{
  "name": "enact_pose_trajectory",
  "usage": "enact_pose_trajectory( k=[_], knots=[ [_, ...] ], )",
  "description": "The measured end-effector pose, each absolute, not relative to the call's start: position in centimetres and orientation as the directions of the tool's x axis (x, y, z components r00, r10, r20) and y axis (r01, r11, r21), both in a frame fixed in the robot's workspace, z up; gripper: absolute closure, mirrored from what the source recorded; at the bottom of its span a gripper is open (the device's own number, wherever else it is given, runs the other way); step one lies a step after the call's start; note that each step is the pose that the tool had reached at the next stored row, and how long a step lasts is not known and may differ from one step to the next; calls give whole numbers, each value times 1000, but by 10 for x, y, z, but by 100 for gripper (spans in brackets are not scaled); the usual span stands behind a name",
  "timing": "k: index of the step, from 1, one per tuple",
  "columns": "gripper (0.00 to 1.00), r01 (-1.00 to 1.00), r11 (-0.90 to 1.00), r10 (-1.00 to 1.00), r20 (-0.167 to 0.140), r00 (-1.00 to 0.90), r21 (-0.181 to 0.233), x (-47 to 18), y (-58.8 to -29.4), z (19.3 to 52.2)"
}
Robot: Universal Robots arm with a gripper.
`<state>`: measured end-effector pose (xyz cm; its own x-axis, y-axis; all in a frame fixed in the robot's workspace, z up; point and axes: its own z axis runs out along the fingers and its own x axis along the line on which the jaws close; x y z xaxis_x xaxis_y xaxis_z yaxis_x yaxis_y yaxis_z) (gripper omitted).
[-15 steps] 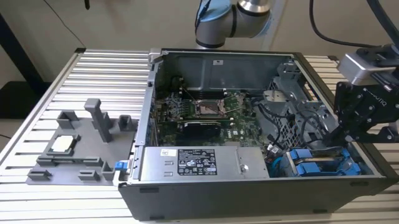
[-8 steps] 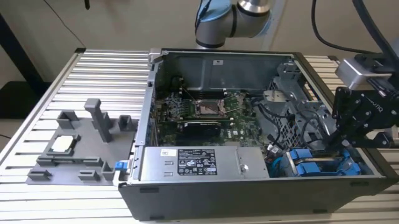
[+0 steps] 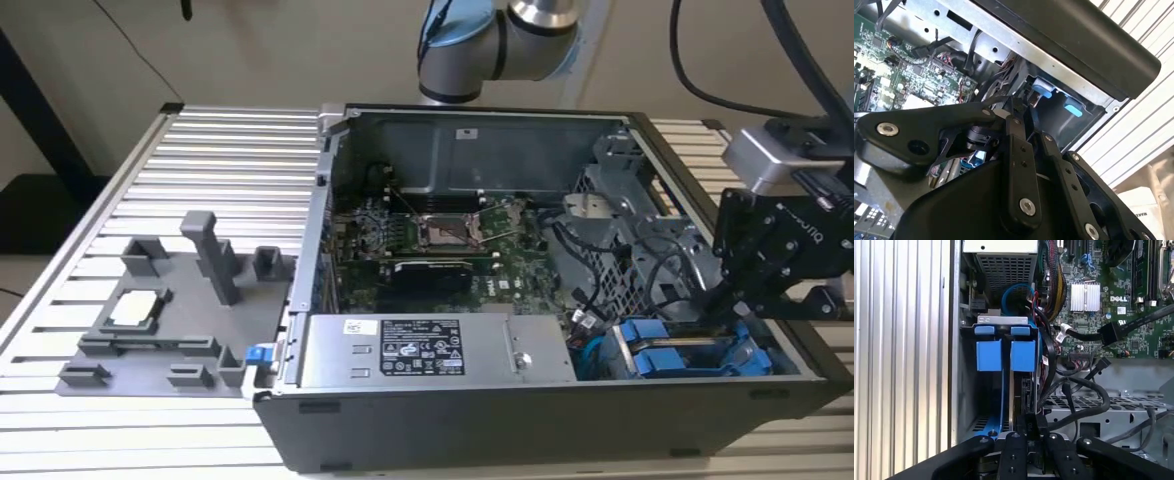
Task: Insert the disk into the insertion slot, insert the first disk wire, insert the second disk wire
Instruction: 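Insert the first disk wire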
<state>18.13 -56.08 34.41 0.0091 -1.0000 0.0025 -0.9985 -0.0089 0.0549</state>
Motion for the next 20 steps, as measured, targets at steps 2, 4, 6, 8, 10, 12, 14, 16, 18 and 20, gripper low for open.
enact_pose_trajectory(
  k=[2,4,6,8,10,12,14,16,18,20],
  knots=[
    [81,-998,-8,-1000,2,9,55,182,-561,343],
    [81,-998,-7,-1000,0,7,55,182,-561,342],
    [81,-998,-5,-1000,-1,5,55,183,-561,341],
    [81,-998,-4,-1000,-2,4,55,183,-560,341],
    [81,-998,-3,-1000,-2,3,55,183,-560,340],
    [81,-998,-3,-1000,-2,3,55,183,-560,339],
    [81,-998,-2,-1000,-2,2,55,183,-560,338],
    [81,-998,-2,-1000,-1,1,55,183,-560,336],
    [81,-998,-1,-1000,0,1,55,183,-560,334],
    [81,-998,-1,-1000,-2,1,55,183,-560,332]
  ],
)
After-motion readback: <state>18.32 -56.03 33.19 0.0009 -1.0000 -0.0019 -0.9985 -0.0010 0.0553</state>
